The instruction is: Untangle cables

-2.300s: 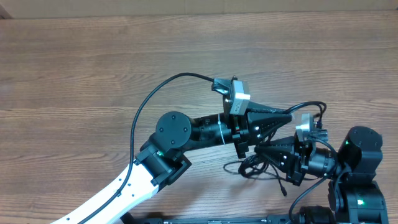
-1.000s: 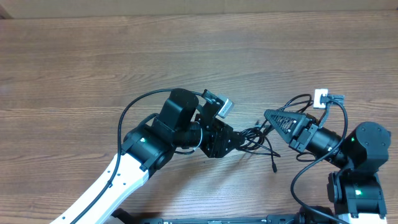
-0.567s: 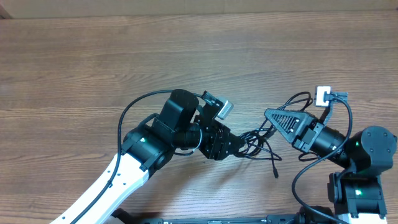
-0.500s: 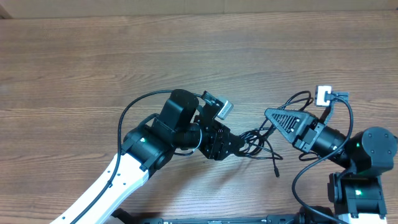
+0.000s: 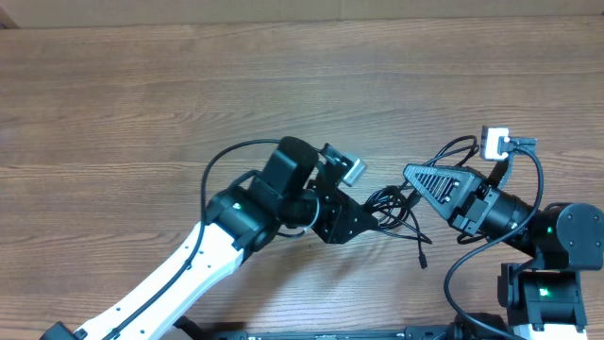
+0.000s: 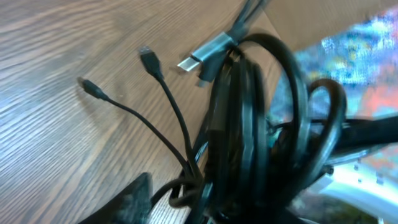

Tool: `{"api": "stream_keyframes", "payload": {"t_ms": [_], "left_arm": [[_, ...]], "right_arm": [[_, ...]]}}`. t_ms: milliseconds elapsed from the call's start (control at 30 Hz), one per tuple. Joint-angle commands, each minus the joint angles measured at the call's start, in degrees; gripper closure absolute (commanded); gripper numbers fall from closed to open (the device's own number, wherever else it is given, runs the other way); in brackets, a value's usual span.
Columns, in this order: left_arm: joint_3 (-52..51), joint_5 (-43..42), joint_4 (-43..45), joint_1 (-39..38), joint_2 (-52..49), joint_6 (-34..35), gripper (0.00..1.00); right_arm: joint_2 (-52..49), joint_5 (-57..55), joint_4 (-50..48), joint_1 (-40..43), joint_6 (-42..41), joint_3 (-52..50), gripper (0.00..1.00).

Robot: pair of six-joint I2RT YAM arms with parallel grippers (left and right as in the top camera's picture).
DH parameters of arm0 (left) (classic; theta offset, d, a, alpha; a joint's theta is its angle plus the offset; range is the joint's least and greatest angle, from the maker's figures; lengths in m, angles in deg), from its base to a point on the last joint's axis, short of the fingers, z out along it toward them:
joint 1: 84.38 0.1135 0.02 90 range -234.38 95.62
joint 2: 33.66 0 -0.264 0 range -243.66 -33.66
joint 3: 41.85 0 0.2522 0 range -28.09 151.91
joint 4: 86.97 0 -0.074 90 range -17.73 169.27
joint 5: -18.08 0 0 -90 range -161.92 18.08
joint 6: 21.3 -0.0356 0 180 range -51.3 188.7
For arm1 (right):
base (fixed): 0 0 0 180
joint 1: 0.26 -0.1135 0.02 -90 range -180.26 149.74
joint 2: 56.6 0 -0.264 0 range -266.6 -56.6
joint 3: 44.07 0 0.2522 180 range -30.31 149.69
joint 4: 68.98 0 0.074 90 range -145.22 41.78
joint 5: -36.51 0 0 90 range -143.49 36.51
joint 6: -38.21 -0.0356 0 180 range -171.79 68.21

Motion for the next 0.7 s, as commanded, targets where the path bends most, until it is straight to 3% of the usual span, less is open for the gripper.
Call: {"api": "stream_keyframes", "payload": {"t_ms": [0,67,100,300,667], "left_arm": [[0.6,-1.7,1.6,-0.9,-1.1,-1.0,0.72],[0.6,-2.3,2.7,-1.2,-1.4,-1.0,0.91],[0.6,-2.3,3.0,-1.2,-1.3,-1.0,0.96],[0.6,-2.2,3.5,-1.2,-1.3,-1.0,0.96],[0.6,-2.3,3.3,0.9,-1.2,-1.0,0.96]], "right_arm": [[0.3,0.6,-0.6,0.1,-0.8,1.2,0.96],[0.3,0.7,-0.6,0.1,-0.8,1.2,0.96],[0.3,0.9,-0.6,0.1,-0.8,1.2,0.96],[0.3,1.0,0.3,0.1,-0.1,1.2,0.96],[-4.1,0.3,7.3,0.1,9.4,1.2,0.96]]}}
